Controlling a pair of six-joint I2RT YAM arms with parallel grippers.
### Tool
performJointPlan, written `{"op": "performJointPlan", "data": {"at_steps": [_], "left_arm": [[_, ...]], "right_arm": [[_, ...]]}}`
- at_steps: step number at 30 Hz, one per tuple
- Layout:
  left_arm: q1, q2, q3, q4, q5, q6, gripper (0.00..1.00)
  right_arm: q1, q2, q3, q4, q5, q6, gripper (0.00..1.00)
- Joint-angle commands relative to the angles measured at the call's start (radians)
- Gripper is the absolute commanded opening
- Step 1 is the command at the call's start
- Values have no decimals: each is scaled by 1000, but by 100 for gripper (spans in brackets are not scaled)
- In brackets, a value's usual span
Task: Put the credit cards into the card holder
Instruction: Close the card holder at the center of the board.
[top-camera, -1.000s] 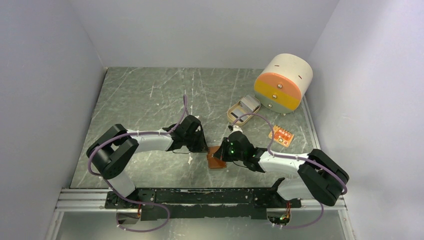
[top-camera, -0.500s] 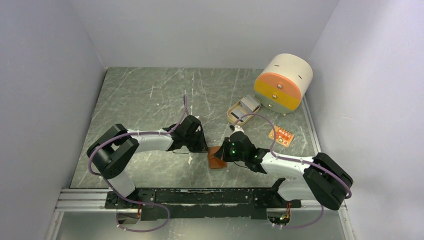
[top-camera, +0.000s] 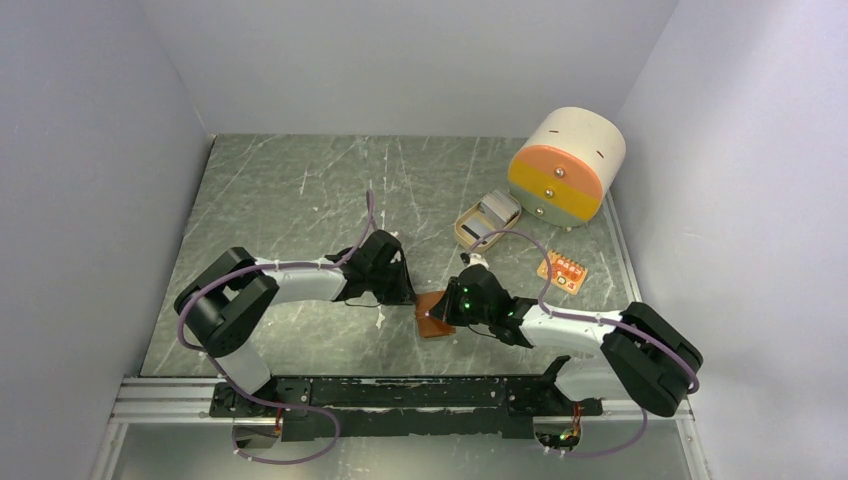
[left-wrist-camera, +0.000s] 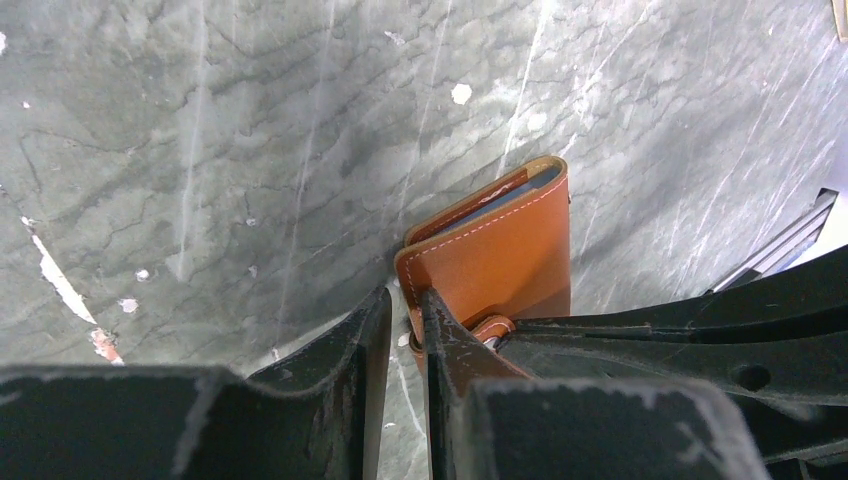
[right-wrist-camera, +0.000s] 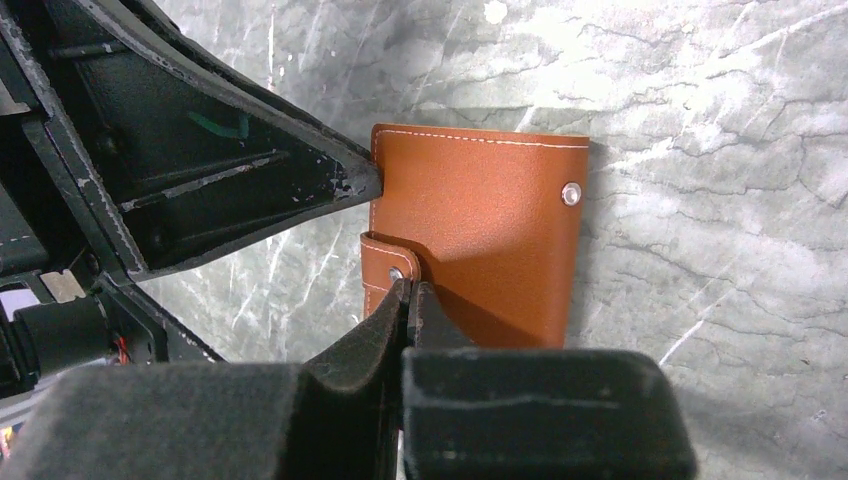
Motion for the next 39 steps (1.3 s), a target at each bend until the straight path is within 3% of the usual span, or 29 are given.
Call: {"op": "performJointPlan", "data": {"at_steps": [1,15,20,39], "left_arm": [[6,10,11,-8,15,16,23],[-31,-129,30,-45,23,-2,24],[-56,-92,32,-8,72,-9,10],[-64,9,65,-3,88,11,9]], "right_arm": [[5,25,-14,-28,47,0,0],[5,26,-25,-25,61,16,0],[6,31,-22,-23,62,18,0],[6,30,-30,-13,66,26,0]]}}
